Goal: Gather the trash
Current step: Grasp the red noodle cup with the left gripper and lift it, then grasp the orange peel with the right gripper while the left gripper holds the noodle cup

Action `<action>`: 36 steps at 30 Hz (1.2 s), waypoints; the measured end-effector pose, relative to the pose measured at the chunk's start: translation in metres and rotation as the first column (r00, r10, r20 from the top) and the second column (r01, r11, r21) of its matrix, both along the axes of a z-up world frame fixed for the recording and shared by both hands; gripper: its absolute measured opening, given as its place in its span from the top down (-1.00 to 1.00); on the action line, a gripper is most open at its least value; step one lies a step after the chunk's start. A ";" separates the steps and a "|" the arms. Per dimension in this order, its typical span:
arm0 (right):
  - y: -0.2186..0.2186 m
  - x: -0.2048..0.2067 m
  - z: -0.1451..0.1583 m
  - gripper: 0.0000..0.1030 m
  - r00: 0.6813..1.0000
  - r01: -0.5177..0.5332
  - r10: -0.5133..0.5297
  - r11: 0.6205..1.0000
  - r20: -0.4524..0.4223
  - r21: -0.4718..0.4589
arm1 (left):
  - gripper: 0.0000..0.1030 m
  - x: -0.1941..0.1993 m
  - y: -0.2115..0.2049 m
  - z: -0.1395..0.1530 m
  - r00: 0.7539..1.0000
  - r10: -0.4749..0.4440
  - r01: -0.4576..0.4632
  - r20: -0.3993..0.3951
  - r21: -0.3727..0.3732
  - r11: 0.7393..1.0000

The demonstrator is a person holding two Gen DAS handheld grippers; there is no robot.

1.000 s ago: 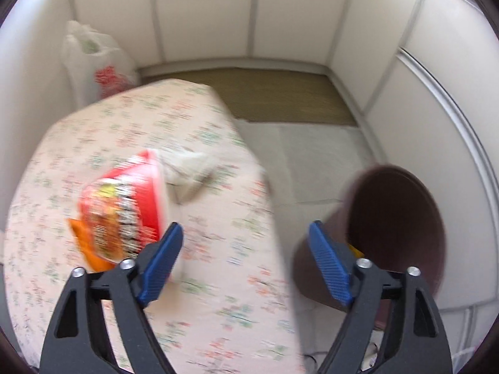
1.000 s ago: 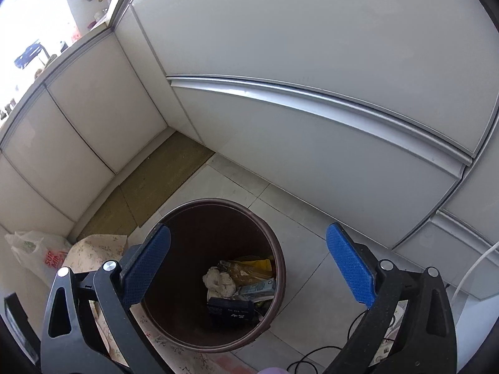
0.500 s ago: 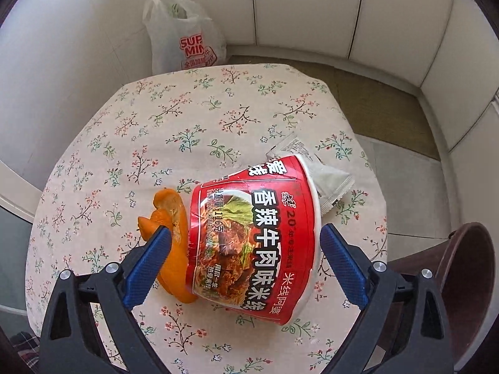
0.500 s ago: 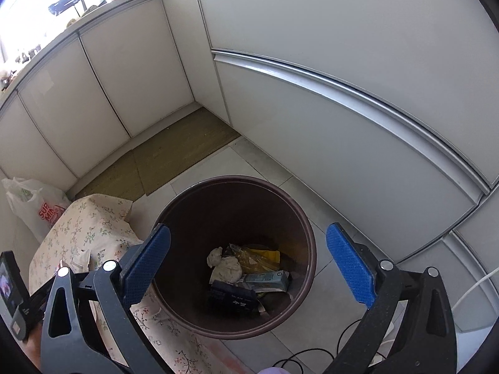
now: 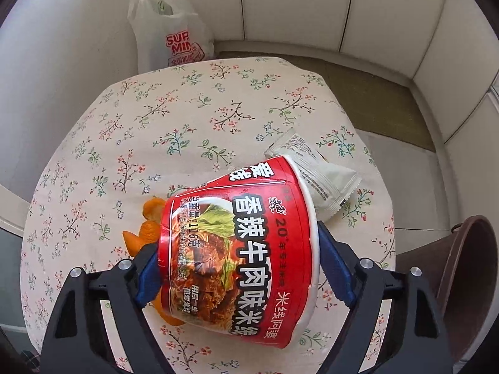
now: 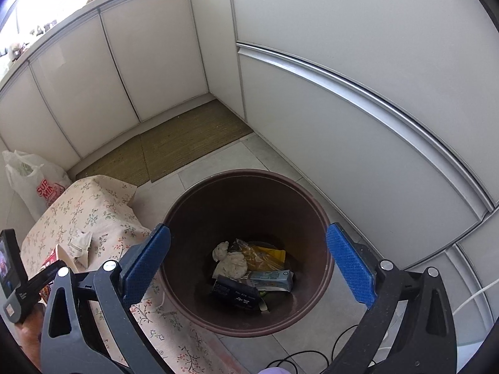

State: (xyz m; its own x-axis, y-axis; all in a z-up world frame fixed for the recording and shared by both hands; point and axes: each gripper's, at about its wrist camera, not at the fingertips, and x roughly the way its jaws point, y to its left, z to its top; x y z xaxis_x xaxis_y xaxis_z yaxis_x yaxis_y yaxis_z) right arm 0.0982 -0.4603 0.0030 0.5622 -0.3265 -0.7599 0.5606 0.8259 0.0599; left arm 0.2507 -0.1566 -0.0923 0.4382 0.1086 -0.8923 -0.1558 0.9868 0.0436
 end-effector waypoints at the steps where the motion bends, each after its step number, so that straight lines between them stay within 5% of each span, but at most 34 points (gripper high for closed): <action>1: 0.004 0.002 0.000 -0.87 1.000 -0.007 0.007 1.000 0.000 0.000 | -0.59 -0.002 0.003 0.001 1.000 -0.002 0.002 0.006 -0.018 1.000; 9: 0.054 0.026 0.002 -0.87 0.995 -0.100 0.100 0.995 0.018 0.001 | -0.59 -0.028 0.071 0.052 0.990 0.013 0.020 0.144 -0.229 0.973; 16: 0.132 0.061 -0.008 -0.87 0.968 -0.250 0.250 0.967 -0.008 -0.040 | -0.59 -0.075 0.160 0.096 0.955 0.103 -0.018 0.278 -0.292 0.956; 25: 0.220 0.126 -0.051 -0.86 0.882 -0.458 0.449 0.888 -0.146 -0.039 | -0.59 -0.123 0.236 0.079 0.940 0.164 -0.069 0.298 -0.304 0.950; 28: 0.246 0.153 -0.067 -0.86 0.841 -0.521 0.495 0.849 -0.217 -0.085 | -0.59 -0.119 0.249 0.076 0.950 0.171 -0.051 0.261 -0.413 0.910; 36: 0.287 0.208 -0.099 -0.86 0.753 -0.596 0.534 0.801 -0.384 -0.054 | -0.59 -0.111 0.256 0.084 0.941 0.174 -0.022 0.289 -0.463 0.886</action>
State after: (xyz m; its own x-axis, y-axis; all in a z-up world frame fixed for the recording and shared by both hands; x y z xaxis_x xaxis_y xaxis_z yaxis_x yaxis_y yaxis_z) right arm 0.3062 -0.1737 -0.0963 0.4062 -0.1664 -0.8985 -0.0534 0.9773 -0.2051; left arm 0.1400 0.0989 -0.0083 0.7107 -0.2103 -0.6713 -0.1832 0.8660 -0.4652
